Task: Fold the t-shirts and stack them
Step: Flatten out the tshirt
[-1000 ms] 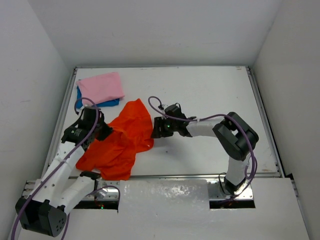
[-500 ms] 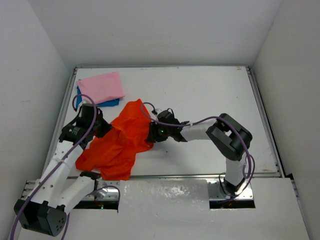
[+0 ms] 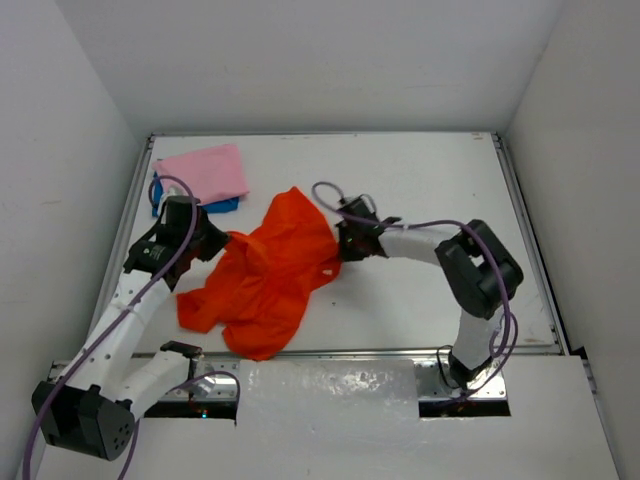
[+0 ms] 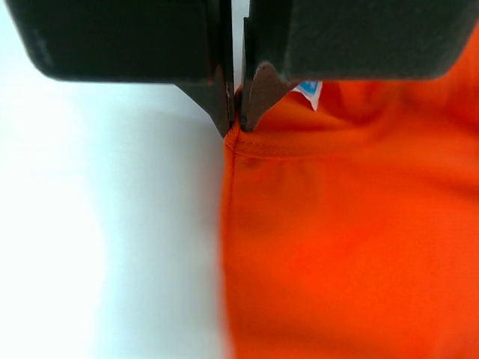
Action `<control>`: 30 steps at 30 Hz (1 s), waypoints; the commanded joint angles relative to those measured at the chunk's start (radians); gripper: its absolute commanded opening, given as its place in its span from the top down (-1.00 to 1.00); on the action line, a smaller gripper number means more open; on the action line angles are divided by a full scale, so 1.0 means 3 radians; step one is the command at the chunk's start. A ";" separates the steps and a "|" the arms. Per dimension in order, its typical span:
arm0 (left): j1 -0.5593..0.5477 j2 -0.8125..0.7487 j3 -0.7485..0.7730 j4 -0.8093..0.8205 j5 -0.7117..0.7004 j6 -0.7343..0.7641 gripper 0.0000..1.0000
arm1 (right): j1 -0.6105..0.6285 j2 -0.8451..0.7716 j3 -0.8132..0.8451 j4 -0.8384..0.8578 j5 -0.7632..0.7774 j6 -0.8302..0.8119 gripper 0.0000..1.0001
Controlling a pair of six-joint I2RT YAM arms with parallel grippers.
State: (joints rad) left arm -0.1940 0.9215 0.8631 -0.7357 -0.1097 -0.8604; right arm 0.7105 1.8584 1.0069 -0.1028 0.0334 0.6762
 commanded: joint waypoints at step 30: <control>-0.0013 0.0569 -0.0285 0.1158 0.0432 0.0475 1.00 | -0.2052 -0.0538 0.1328 -0.2172 0.0021 -0.0650 -0.41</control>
State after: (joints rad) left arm -0.1951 1.1168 0.7525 -0.4110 0.0277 -0.7593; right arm 0.0696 1.8320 1.4696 -0.6819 -0.0307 0.4019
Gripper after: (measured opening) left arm 0.007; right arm 0.713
